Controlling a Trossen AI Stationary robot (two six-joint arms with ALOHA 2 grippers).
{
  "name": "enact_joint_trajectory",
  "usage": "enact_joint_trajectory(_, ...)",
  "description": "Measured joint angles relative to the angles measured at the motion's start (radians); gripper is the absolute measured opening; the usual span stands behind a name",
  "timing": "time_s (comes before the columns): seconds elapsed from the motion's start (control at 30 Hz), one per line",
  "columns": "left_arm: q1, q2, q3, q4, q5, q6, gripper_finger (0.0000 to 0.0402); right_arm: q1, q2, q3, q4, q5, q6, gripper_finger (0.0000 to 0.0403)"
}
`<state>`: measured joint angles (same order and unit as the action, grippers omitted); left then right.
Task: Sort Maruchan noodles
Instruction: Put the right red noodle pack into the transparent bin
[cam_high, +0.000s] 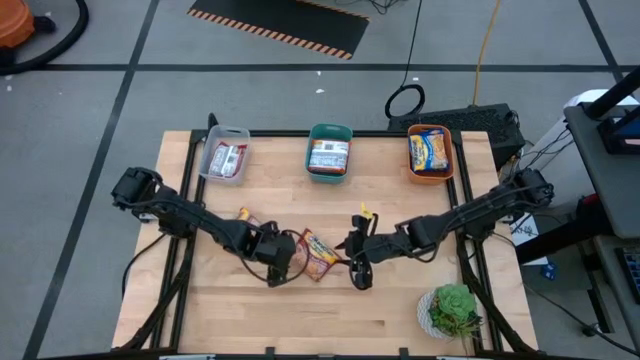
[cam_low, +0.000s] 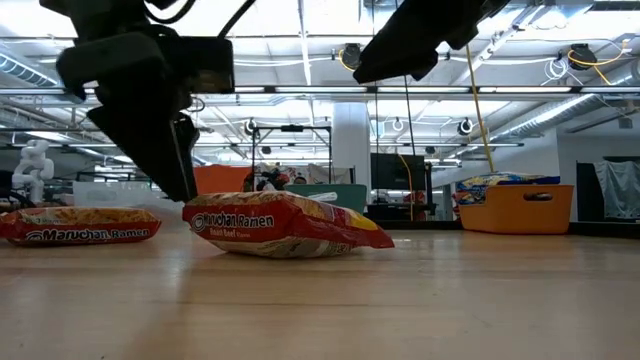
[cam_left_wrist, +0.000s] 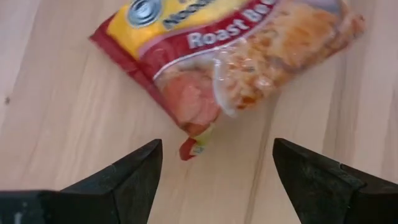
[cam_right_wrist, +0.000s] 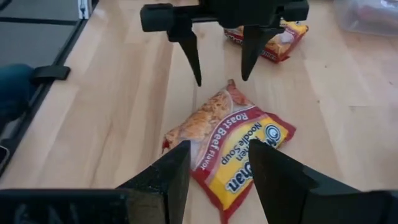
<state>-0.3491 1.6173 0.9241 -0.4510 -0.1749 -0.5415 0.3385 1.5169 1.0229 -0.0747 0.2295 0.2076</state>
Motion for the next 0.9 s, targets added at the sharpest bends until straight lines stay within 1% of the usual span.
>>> enact_joint_trajectory(0.27,0.038,0.045,-0.013,0.032,0.001,0.126,0.0310,0.033,0.000,0.000,0.003,0.000,0.065,0.0157)
enact_joint_trajectory(0.47,0.097,0.112,-0.013,0.086,0.071,0.195,0.0310,0.052,0.000,0.000,0.005,0.000,0.068,0.0157)
enact_joint_trajectory(0.53,0.112,0.125,-0.013,0.103,0.086,0.204,0.0303,0.056,0.000,0.000,0.005,0.000,0.068,0.0157)
enact_joint_trajectory(0.6,0.125,0.127,-0.013,0.106,0.095,0.207,0.0285,0.057,0.000,0.000,0.002,0.000,0.065,0.0157)
enact_joint_trajectory(0.67,0.137,0.127,-0.013,0.104,0.098,0.202,0.0259,0.057,0.000,0.001,-0.006,0.000,0.065,0.0157)
enact_joint_trajectory(0.9,0.153,0.120,-0.012,0.106,0.135,0.200,0.0137,0.057,0.000,0.001,-0.011,0.000,0.058,0.0157)
